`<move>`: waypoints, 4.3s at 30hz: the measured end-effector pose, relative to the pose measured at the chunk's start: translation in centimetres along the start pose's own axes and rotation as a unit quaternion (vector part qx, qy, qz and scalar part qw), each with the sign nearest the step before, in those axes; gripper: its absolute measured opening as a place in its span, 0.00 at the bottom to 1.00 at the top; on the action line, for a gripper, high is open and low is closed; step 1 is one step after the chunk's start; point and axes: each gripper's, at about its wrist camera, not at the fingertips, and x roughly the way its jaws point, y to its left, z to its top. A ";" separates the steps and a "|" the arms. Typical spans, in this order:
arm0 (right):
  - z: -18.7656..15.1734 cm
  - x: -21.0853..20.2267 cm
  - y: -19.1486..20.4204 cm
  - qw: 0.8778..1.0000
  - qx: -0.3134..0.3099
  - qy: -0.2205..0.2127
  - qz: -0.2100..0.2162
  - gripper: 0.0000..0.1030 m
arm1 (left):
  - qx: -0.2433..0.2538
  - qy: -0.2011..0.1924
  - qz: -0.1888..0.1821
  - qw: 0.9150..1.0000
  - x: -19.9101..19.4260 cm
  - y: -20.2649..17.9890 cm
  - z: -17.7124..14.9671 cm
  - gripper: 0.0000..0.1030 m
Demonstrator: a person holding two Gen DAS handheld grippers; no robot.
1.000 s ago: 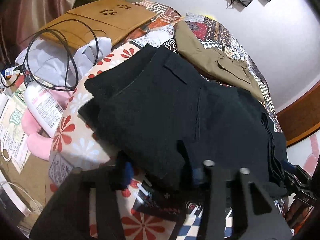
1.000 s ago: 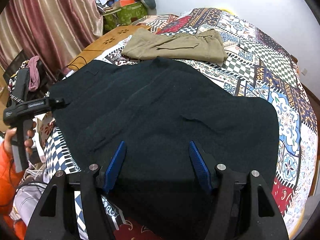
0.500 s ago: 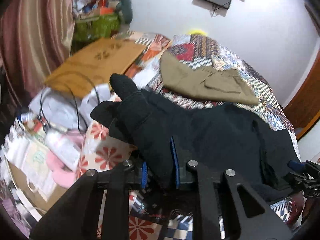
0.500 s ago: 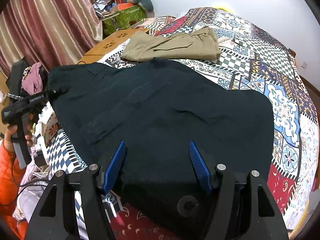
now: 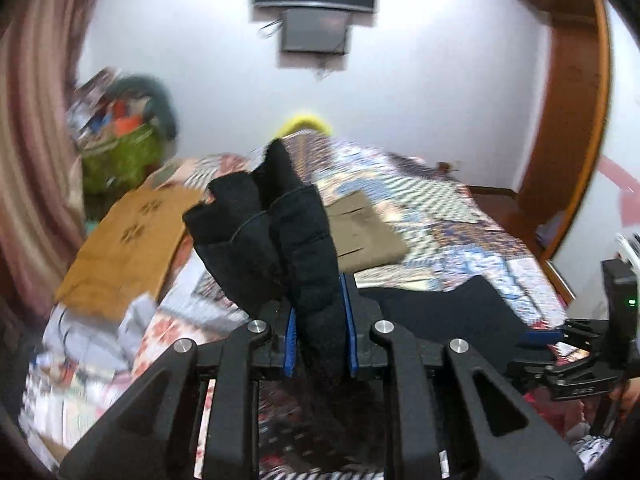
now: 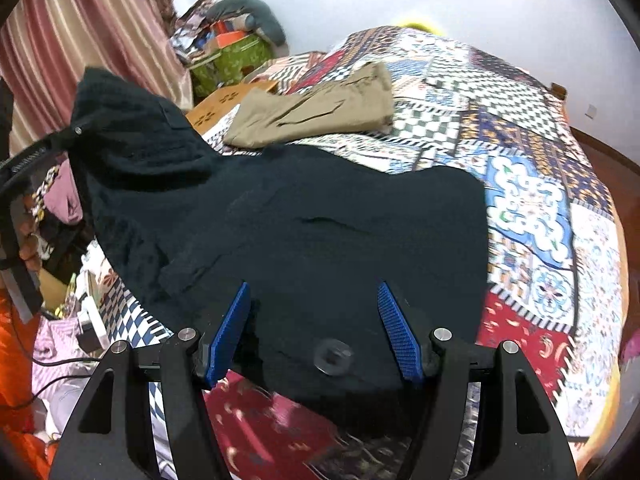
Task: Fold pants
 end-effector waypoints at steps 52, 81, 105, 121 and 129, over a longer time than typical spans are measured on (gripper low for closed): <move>-1.6 -8.0 -8.7 0.988 0.103 -0.089 -0.070 0.61 | 0.137 0.128 -0.213 0.959 5.4 -18.3 -2.0 0.63; -1.9 -4.4 -6.3 0.995 0.076 -0.031 -0.051 0.62 | 0.138 0.128 -0.066 0.980 13.1 -7.6 0.9 0.68; -3.7 -1.2 -9.2 0.993 0.096 0.058 -0.048 0.62 | 0.120 0.247 -0.021 0.961 25.0 -0.8 -2.8 0.69; 3.0 -0.4 -11.7 0.991 0.047 0.001 -0.125 0.62 | 0.096 0.250 -0.031 0.963 12.6 1.5 -8.3 0.66; 2.5 -4.3 -11.2 0.991 0.052 -0.038 -0.119 0.62 | 0.080 0.221 -0.058 0.970 8.8 -2.1 -8.4 0.64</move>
